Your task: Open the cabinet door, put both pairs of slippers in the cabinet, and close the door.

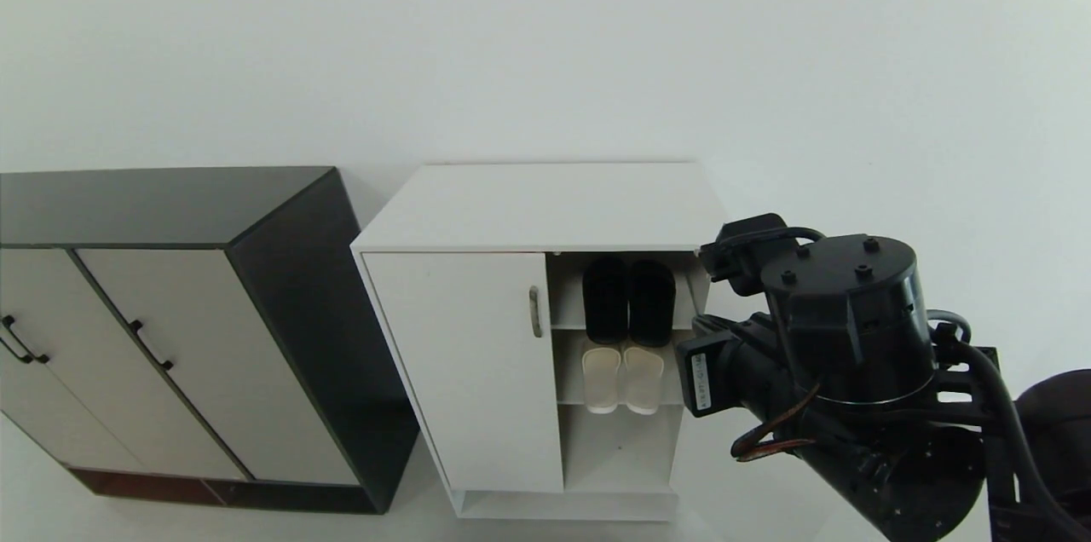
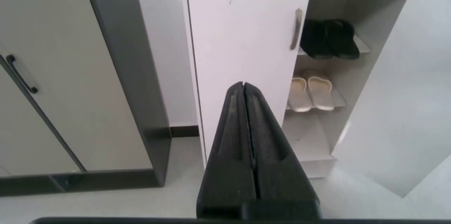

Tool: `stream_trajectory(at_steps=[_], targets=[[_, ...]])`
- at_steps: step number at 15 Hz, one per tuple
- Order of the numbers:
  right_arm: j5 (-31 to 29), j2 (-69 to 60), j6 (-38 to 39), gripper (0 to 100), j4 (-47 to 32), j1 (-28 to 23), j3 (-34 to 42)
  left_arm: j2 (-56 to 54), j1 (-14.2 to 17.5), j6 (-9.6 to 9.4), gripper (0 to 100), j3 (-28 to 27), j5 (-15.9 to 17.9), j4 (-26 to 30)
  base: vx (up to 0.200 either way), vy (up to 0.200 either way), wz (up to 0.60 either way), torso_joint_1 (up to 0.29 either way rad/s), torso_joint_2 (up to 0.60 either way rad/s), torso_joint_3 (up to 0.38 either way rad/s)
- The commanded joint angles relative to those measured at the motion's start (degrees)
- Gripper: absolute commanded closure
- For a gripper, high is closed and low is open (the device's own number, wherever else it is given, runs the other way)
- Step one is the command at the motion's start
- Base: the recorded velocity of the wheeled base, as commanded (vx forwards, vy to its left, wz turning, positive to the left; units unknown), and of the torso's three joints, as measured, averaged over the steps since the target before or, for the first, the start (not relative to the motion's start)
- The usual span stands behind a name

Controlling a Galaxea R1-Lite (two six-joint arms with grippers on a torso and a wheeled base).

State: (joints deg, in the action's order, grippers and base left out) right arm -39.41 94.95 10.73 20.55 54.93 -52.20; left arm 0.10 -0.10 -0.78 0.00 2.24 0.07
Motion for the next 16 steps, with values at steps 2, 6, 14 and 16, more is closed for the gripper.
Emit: stream_trajectory(at_steps=[2, 6, 14, 16], targets=[[-0.05, 0.06, -0.01, 100, 0.01, 0.0, -0.01, -0.01, 0.01, -0.01, 100, 0.0, -0.05, -0.07, 0.0, 0.0, 0.0, 0.0, 0.0, 0.0], [-0.05, 0.15, -0.01, 100, -0.07, 0.0, -0.01, -0.01, 0.01, -0.01, 100, 0.0, 0.04, 0.01, 0.0, 0.0, -0.6, 0.001, 0.0, 0.005], [1.27, 1.73, -1.94, 100, 1.51, -8.26, -1.94, -0.01, 0.01, -0.01, 100, 0.0, -0.05, 0.01, 0.0, 0.0, -0.15, 0.003, 0.0, 0.0], [5.66, 2.52, -2.11, 100, 0.63, -11.95, -6.42, -0.01, 0.01, -0.01, 100, 0.0, -0.05, 0.01, 0.0, 0.0, 0.0, 0.0, 0.0, 0.0]])
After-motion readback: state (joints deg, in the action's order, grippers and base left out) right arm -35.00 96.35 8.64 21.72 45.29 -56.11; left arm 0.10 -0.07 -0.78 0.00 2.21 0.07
